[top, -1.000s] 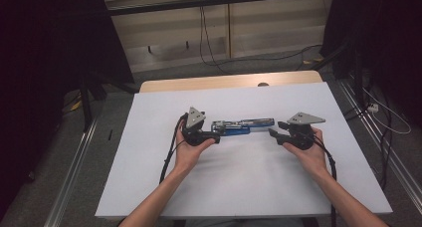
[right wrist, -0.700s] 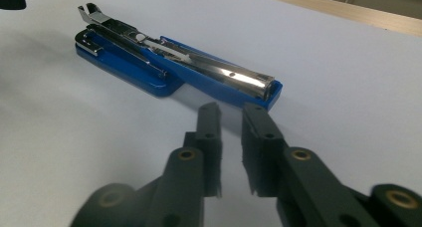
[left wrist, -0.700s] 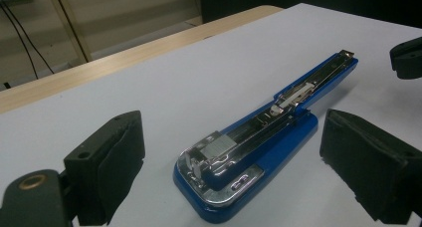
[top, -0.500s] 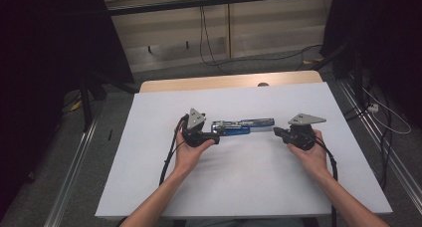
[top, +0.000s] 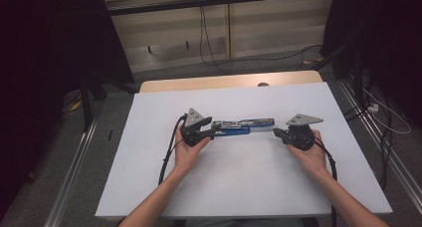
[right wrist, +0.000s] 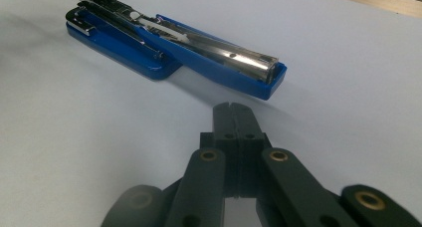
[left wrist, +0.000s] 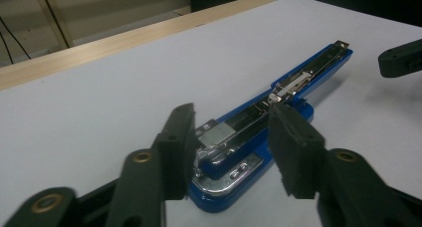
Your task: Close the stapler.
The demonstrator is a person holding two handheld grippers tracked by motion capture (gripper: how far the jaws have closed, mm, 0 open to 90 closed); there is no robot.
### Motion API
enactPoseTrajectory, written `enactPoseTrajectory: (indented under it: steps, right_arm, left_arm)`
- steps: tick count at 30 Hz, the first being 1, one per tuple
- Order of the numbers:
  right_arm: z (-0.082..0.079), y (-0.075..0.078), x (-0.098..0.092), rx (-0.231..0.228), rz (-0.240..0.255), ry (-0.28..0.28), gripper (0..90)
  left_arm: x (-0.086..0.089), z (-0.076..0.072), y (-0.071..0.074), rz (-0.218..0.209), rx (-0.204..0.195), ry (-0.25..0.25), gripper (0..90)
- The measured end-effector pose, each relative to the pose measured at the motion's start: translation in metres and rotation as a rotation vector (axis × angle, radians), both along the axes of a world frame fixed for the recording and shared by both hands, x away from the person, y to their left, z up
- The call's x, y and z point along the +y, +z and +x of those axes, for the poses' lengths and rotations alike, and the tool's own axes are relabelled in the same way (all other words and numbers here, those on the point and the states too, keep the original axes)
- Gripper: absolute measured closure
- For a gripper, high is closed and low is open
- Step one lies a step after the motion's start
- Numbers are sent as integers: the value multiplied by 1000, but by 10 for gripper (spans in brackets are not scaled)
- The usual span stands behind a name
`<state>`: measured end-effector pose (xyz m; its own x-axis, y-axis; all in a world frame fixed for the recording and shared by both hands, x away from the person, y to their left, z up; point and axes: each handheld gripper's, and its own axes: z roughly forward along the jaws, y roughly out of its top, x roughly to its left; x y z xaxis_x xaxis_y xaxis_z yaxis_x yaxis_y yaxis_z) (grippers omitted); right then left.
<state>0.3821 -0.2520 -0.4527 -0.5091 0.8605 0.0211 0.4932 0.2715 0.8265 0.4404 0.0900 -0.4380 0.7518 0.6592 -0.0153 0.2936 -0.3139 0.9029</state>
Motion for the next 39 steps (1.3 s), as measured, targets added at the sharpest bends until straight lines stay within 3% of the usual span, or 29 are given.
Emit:
enactPoseTrajectory:
  steps: [3,8,13,23,39]
  right_arm:
    - [0,-1,0,8,5,4,900]
    - [1,-1,0,6,3,6,900]
    - [2,-1,0,9,6,2,900]
    - [5,-4,1,11,-18,2,900]
    - [11,-3,0,19,-15,-6,900]
  left_arm:
    - [0,-1,-1,29,-22,-2,686]
    - [0,0,-4,24,-4,-8,804]
    - [-1,1,-7,50,18,-11,900]
    - [-4,2,-11,96,27,-20,900]
    - [-3,8,-20,118,32,-14,900]
